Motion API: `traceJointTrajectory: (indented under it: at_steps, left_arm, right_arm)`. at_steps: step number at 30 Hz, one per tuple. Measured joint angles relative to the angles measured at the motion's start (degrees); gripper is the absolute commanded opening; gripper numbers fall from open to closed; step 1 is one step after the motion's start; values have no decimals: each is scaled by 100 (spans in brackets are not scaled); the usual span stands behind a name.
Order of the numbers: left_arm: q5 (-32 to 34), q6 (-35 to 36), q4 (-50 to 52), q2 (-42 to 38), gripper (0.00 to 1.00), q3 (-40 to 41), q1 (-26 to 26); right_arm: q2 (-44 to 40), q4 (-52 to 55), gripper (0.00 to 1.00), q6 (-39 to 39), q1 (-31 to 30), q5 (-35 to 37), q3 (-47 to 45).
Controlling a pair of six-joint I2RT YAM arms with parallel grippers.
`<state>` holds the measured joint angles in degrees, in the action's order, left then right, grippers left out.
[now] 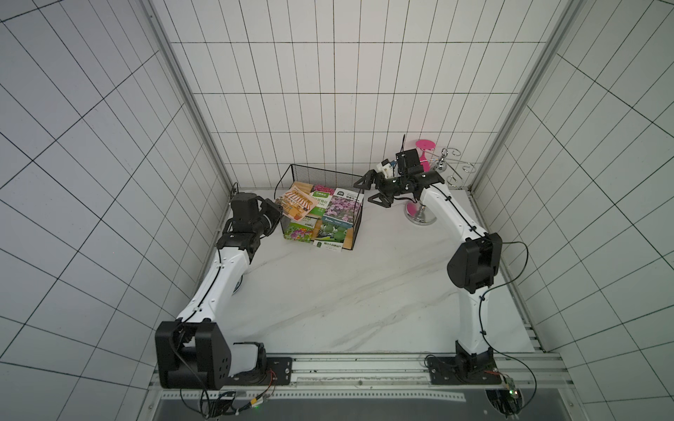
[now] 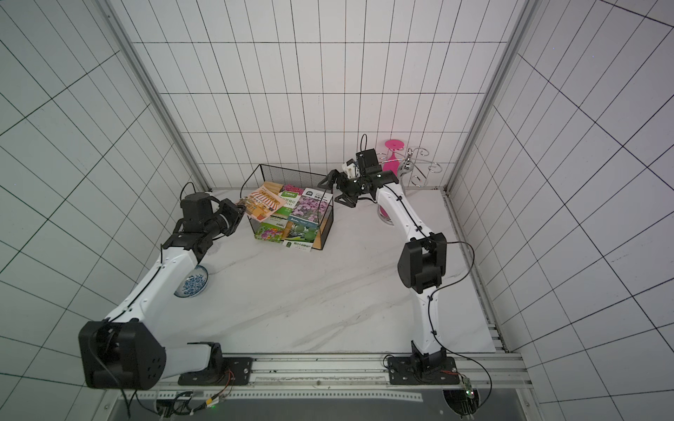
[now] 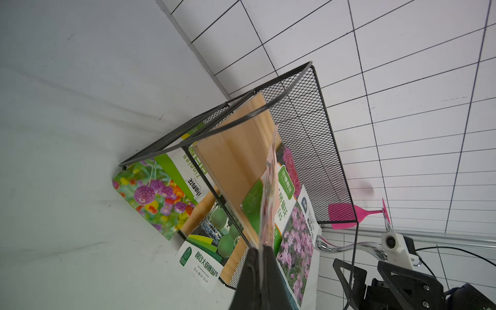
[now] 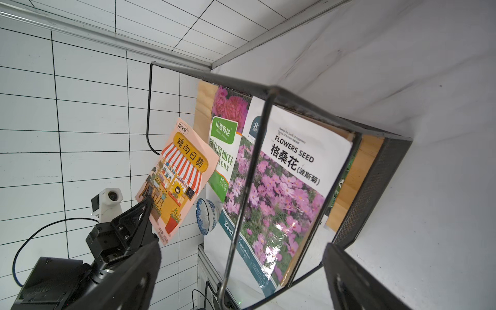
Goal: Take the seed bag off the shelf
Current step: Pick up the seed packet from the shelf.
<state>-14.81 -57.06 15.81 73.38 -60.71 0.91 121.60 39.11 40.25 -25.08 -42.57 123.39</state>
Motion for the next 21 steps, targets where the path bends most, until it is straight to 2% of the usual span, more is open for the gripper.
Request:
traceJointTrajectory:
  at_steps: [11,21]
  left_arm:
    - [-188,-122,525,-1550,0,935,17]
    - [-63,-450,1294,-3032,0,1943,103]
  right_arm:
    - [-651,-33,99,-186,0,17,-798]
    - [-1023,-105,99,-254,0,72,-1327]
